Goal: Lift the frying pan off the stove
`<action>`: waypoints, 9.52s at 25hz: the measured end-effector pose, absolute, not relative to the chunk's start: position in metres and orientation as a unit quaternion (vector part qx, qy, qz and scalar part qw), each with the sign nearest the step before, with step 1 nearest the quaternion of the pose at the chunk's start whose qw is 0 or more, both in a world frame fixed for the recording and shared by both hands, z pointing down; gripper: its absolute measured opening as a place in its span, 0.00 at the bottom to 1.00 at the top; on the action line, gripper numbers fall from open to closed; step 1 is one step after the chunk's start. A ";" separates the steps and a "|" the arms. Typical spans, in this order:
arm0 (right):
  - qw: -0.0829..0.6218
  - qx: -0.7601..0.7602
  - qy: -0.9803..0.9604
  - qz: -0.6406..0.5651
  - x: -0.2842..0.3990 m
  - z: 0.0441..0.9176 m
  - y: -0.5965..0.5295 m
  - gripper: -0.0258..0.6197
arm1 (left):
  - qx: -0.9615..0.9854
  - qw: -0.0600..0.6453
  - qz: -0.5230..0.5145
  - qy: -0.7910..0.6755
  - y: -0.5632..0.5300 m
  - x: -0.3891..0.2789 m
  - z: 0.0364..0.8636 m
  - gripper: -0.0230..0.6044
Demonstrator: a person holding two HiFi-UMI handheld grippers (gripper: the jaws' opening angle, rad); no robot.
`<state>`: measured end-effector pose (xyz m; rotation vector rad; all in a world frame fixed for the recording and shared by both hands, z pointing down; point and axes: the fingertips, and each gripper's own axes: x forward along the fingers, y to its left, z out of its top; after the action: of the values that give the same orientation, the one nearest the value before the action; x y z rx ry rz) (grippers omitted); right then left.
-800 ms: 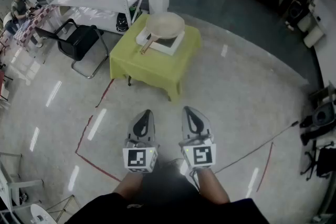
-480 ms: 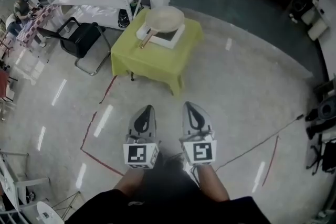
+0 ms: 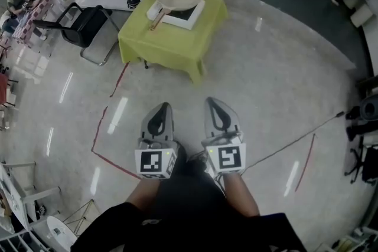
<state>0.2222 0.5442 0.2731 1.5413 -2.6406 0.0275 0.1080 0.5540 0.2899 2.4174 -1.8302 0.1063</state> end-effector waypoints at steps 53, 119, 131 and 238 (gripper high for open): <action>0.118 0.436 -0.881 0.138 0.085 0.359 0.154 0.06 | 0.785 0.242 0.089 -0.564 0.175 -0.062 0.380 0.11; 0.045 0.352 -0.770 0.531 0.024 0.546 -0.010 0.35 | 0.767 0.484 0.151 -0.393 0.048 -0.087 0.535 0.11; 0.005 0.328 -0.733 0.596 0.007 0.565 -0.027 0.40 | 0.760 0.497 0.144 -0.394 0.048 -0.093 0.541 0.11; -0.049 0.246 -0.766 0.591 -0.015 0.541 -0.050 0.42 | 0.762 0.632 -0.070 -0.118 0.070 0.014 0.521 0.28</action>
<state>-0.0151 -0.0503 0.5413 0.7973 -2.4860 1.9187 0.0145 0.0703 0.5210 1.7446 -0.2698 -0.1601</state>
